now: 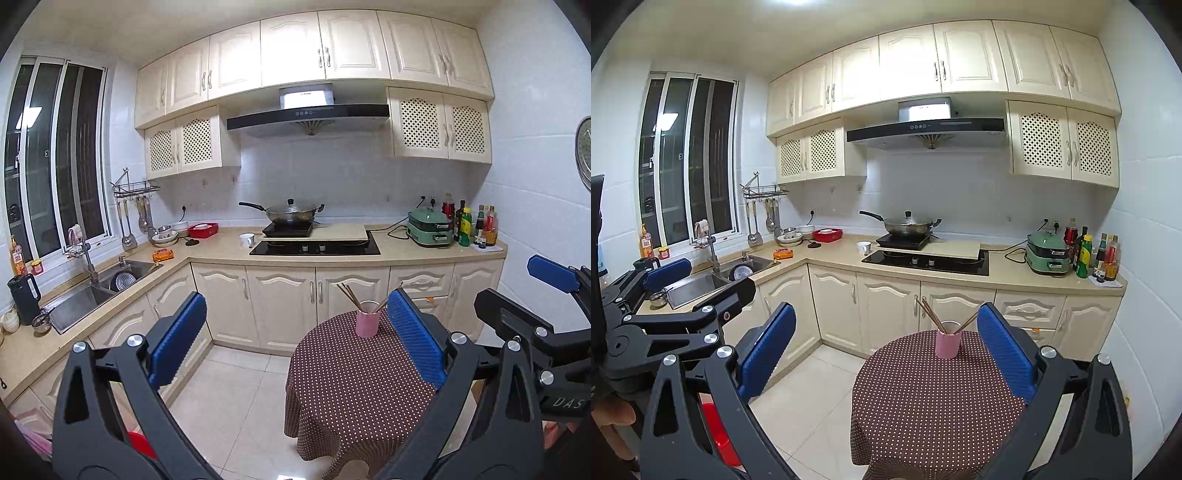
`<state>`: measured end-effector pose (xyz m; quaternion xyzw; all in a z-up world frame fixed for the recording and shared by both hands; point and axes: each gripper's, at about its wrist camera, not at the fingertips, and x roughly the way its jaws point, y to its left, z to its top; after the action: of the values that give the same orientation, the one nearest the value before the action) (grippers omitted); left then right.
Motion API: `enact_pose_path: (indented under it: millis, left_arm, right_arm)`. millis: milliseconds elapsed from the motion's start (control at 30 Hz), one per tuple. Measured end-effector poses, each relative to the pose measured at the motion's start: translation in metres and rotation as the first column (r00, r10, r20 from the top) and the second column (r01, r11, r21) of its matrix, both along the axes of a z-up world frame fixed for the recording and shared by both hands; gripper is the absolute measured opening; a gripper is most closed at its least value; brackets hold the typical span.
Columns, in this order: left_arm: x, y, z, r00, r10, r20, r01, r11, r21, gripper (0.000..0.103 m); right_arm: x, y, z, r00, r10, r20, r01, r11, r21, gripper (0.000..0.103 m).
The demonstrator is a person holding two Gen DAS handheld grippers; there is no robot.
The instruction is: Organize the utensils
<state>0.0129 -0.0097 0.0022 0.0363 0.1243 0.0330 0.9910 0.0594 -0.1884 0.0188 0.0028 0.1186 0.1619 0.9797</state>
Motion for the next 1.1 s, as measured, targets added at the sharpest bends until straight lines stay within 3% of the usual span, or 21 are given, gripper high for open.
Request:
enact_pose_path:
  millis: [1100]
  left_arm:
    - [0.0058, 0.0041, -0.0017, 1.000, 0.005, -0.012, -0.005, 1.000, -0.005, 0.097]
  right_arm:
    - [0.0070, 0.0033, -0.0021, 1.000, 0.008, -0.010, -0.008, 1.000, 0.002, 0.095]
